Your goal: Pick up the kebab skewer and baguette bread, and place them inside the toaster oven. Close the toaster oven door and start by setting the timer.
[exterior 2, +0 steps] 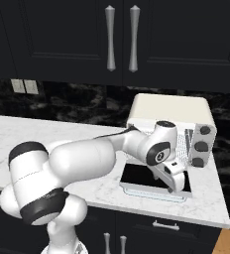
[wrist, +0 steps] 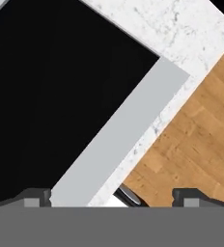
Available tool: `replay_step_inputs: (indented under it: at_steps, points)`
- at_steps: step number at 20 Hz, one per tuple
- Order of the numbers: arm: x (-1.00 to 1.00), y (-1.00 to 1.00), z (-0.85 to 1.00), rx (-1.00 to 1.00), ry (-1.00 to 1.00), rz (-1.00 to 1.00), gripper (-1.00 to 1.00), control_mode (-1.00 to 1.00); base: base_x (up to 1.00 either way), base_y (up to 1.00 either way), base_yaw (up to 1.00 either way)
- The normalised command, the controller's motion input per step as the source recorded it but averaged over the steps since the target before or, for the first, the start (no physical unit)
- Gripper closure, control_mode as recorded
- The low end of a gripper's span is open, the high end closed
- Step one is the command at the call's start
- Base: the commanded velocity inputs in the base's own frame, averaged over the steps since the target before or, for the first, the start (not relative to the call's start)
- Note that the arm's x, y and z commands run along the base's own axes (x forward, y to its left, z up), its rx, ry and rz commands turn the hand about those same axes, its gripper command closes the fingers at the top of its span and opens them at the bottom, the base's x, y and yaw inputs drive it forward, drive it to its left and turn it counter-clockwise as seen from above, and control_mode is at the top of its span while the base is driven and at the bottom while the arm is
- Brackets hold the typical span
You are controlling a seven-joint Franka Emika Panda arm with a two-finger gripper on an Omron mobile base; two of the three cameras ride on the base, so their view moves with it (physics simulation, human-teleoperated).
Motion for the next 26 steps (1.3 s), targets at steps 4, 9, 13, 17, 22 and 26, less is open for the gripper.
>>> replay_step_inputs:
  at_steps: [4,9,13,17,22,26]
  points:
    - [0.37,0.10,-0.31,0.00,-0.01,-0.05,-1.00,-1.00,0.00,0.00,0.00]
    - [0.41,0.14,-0.30,0.00,-0.01,-0.05,-1.00,-1.00,0.00,0.00,0.00]
    - [0.49,0.06,-0.19,0.00,-0.02,-0.05,-1.00,-1.00,0.00,0.00,0.00]
    - [0.58,0.02,-0.04,0.00,-0.01,-0.04,-1.00,-1.00,0.00,0.00,0.00]
    - [0.50,0.01,0.00,0.00,-0.04,-0.04,-1.00,-1.00,0.00,0.00,0.00]
    - [0.30,0.00,0.00,0.00,-0.06,-0.04,-1.00,-1.00,0.00,0.00,0.00]
